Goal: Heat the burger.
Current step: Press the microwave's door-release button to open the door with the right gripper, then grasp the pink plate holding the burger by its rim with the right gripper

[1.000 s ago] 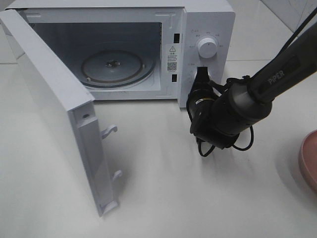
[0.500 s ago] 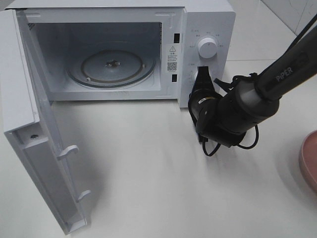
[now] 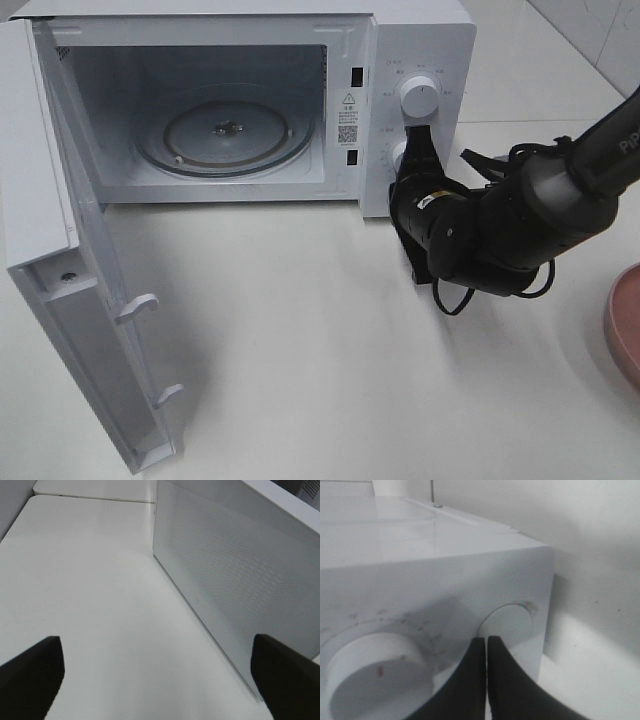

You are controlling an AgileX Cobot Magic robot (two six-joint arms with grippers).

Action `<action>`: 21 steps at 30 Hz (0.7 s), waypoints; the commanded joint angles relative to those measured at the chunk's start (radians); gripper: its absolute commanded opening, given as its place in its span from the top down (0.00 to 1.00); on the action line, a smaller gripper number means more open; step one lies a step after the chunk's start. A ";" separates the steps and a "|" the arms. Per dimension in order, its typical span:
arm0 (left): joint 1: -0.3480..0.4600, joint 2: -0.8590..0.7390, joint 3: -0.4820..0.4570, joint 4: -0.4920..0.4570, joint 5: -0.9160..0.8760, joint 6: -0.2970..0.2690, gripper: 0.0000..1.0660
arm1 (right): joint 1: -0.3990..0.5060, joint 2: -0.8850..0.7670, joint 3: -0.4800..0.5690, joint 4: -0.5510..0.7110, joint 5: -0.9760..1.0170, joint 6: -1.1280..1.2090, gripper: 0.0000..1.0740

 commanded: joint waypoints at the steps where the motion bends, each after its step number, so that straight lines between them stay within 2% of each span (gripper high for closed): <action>1: 0.004 -0.015 0.003 -0.006 -0.016 0.002 0.13 | 0.011 -0.042 0.031 -0.041 -0.010 0.009 1.00; 9: 0.004 -0.015 0.003 -0.006 -0.016 0.002 0.13 | 0.011 -0.104 0.113 -0.075 0.001 0.013 1.00; 21: 0.004 -0.015 0.003 -0.006 -0.016 0.002 0.13 | 0.011 -0.235 0.235 -0.190 0.046 0.004 1.00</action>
